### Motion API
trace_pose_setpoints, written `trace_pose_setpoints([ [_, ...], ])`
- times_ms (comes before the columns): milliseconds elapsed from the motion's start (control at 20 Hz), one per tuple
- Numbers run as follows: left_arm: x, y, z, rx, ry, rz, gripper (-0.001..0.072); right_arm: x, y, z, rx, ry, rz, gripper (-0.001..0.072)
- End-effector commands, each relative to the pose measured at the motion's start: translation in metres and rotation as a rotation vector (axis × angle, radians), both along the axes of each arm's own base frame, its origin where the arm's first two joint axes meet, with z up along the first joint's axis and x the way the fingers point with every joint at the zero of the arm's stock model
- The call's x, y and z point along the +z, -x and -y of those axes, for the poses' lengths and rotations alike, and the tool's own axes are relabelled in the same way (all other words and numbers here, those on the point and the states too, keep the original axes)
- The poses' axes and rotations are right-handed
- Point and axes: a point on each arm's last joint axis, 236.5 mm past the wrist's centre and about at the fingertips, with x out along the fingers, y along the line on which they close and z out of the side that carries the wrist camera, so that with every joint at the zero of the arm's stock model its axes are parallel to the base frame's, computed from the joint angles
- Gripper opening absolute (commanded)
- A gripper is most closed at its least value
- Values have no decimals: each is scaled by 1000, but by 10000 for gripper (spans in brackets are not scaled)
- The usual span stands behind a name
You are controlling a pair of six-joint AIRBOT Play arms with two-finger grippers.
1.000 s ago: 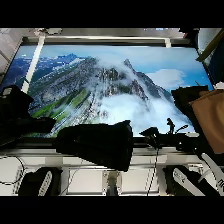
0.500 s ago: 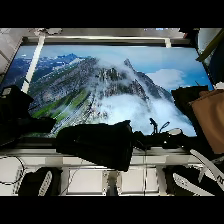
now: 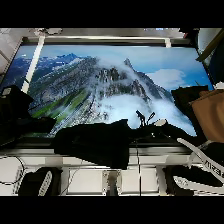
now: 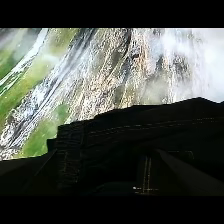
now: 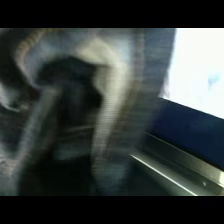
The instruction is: Fold the clothes and pants, and hang the long-sleeved shirts on hangers.
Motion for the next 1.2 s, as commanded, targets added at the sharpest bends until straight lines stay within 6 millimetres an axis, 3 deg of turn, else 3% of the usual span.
trace_pose_setpoints([
  [0,1,0,0,0,-1,3,695,-1,-4,-4,19,6,12,9],
  [50,1,0,0,0,-1,3,695,3,-9,-5,32,4,36,9],
  [150,1,0,0,0,-1,2,695,23,-40,-7,13,-19,114,9],
  [300,1,-1,0,1,-1,5,695,66,-117,11,-44,1,312,9],
  [400,4,-4,-1,6,0,24,695,101,-180,53,-159,44,437,8],
  [500,8,-10,-2,14,0,51,695,135,-233,120,-318,85,519,8],
  [650,13,-16,-3,24,1,86,695,178,-273,240,-569,125,575,8],
  [750,16,-20,-4,29,1,103,695,200,-276,313,-720,140,580,8],
  [900,16,-20,-4,31,2,107,695,230,-252,414,-916,148,567,8],
  [1050,16,-20,-4,30,2,107,695,251,-198,494,-1064,241,527,7],
  [1150,17,-20,-2,27,12,108,695,243,-144,536,-1162,369,415,7],
])
